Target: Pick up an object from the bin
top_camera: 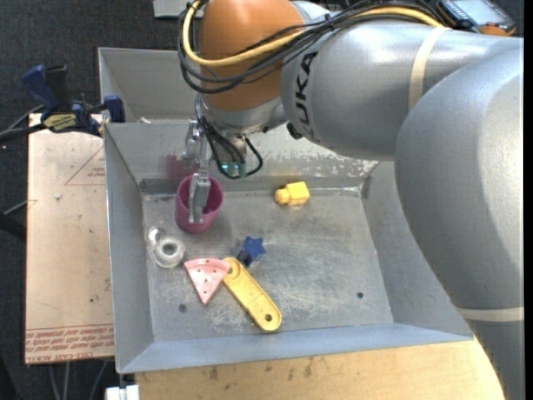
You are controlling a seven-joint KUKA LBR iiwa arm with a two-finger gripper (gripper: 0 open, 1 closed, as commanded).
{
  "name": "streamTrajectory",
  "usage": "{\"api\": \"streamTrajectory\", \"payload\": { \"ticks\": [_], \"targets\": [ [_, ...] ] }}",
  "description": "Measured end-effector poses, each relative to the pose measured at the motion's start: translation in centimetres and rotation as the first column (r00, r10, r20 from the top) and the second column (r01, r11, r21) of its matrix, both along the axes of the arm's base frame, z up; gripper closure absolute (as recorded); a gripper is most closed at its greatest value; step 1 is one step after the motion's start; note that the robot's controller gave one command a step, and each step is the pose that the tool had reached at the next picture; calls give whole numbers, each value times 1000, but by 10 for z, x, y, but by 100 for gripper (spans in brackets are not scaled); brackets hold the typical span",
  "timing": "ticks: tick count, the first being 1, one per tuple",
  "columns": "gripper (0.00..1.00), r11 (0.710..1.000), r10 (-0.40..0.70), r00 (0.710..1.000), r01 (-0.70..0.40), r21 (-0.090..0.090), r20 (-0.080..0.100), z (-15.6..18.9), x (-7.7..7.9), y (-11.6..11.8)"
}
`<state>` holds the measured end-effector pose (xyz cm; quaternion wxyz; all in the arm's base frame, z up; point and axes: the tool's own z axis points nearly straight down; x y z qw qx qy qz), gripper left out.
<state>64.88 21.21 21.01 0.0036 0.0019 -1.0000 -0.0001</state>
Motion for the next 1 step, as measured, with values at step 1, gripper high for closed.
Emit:
{"api": "streamTrajectory", "payload": {
  "ticks": [1],
  "targets": [
    [0,1000,-3,1000,3,1,8,5,2,-1]
  ]
}}
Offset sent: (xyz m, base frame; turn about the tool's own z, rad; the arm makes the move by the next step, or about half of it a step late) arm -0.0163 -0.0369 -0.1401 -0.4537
